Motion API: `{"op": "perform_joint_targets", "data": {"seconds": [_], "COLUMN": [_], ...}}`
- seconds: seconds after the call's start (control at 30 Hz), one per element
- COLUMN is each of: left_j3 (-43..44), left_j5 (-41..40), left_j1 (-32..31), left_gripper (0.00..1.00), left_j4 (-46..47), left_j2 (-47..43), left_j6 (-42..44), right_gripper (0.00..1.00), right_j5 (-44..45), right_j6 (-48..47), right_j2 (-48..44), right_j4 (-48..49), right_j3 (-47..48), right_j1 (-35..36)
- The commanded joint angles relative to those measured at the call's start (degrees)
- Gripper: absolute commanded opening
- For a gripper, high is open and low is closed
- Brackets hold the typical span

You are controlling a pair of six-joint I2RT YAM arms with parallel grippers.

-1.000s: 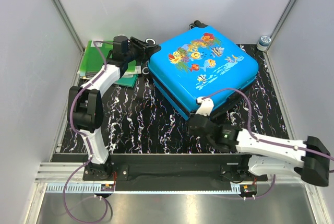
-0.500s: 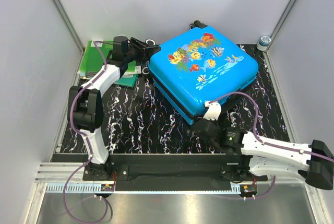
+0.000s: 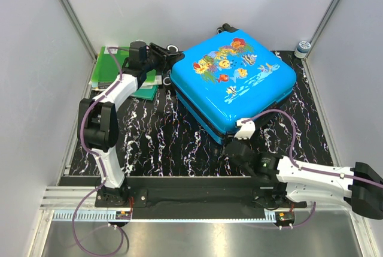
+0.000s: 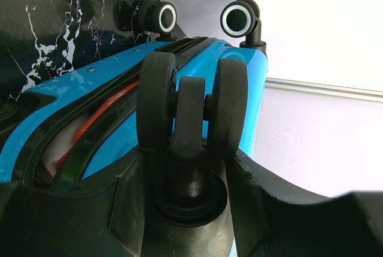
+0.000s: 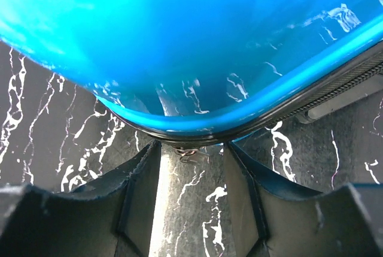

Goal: Pack the luggage
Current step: Zip the luggage at the center of the board.

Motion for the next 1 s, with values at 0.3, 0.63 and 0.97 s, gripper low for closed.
{"op": "perform_joint_targets", "data": {"seconds": [0.3,0.63,0.97], "left_j3": [2.28,2.55,2.46], "left_j5": [4.16,4.43,5.04], "left_j1": [-0.18,-0.18,-0.18], "left_gripper": [0.00,0.00,0.00], "left_j4": [6.31,6.31,6.49], "left_j2": [-0.36,0.08,0.43], "left_j6": [3.55,3.64,3.46], "right_gripper": [0.32,0.00,0.00], "right_j5": [5.57,5.48,4.42], "right_j6": [-4.97,-5.94,-6.65], "right_j2": [1.47,1.03,3.39], "right_j4": [14.10,18.24,18.41], "right_j3": [-1.91,-2.35,0.55], "right_j1": [0.29,0.38,3.98]}}
